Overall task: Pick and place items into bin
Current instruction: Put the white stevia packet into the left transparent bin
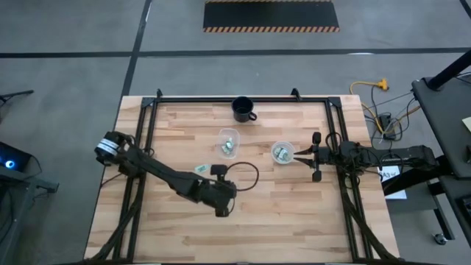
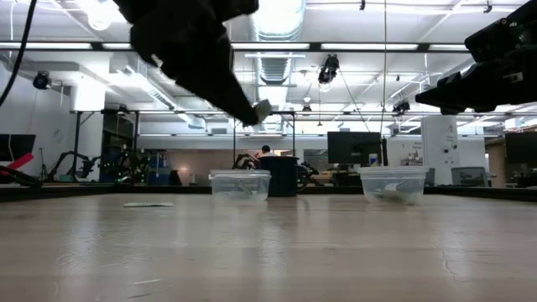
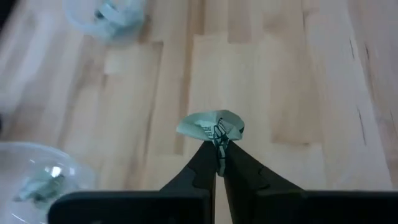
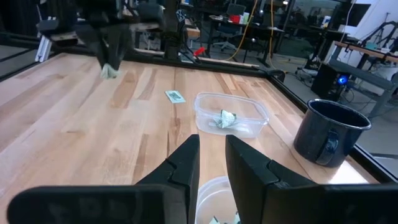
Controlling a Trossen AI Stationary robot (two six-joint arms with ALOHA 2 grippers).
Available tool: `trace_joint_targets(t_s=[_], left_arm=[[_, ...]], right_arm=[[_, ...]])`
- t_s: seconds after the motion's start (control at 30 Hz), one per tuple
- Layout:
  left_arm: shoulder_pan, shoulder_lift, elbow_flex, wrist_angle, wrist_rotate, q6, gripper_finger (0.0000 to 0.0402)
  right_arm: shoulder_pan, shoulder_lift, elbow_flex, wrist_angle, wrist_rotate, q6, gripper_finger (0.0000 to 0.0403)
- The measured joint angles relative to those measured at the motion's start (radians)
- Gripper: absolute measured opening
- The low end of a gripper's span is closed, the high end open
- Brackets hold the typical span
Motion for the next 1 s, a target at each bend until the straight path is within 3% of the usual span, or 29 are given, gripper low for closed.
trace_joint_targets(t_s=[0.3, 0.47, 0.7, 0.9, 1.0], left_arm=[[0.078, -0.057, -0.017, 0.068, 0.006, 0.075, 0.0], [0.145, -0.086, -0.079, 0.214, 0.093, 0.139, 0.0], [0.261, -0.139, -0.198, 0.372, 0.125, 0.142, 0.0], [0.358, -0.203, -0.369, 0.617, 0.133, 0.134, 0.0], [0.404, -0.243, -0.44, 0.656, 0.137, 0.099, 0.0]], right_arm=[[0.0, 0.0, 0.0, 0.0, 0.0, 0.0, 0.0068], [0.0, -0.001, 0.0, 0.0, 0.0, 0.0, 0.0068], [0.0, -0.001, 0.0, 0.0, 0.0, 0.0, 0.0068], [0.0, -0.001, 0.0, 0.0, 0.0, 0.0, 0.0068], [0.0, -0.001, 0.0, 0.0, 0.001, 0.0, 0.0068]])
